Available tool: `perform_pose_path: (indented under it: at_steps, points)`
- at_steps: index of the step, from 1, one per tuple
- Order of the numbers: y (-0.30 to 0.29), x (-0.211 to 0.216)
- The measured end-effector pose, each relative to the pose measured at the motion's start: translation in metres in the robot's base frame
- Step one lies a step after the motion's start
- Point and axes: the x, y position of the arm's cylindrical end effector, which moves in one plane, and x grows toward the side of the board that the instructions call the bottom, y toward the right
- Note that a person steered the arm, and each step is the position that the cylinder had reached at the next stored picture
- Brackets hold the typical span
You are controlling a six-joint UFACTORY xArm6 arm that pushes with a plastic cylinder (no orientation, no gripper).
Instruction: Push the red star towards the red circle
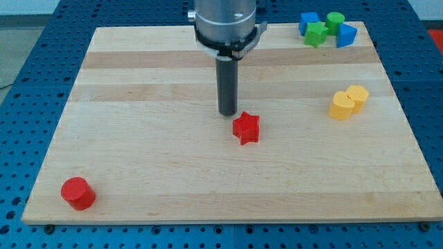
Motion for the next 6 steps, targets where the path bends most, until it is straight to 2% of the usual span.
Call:
perform_pose_path:
  at_steps: [1, 2, 3, 4, 5, 6]
  points:
    - [0.044, -0.005]
    - [0.057, 0.029]
    - [0.02, 0.071]
    - [-0.05, 0.106]
    - [-0.079, 0.136]
    - [-0.041, 0.123]
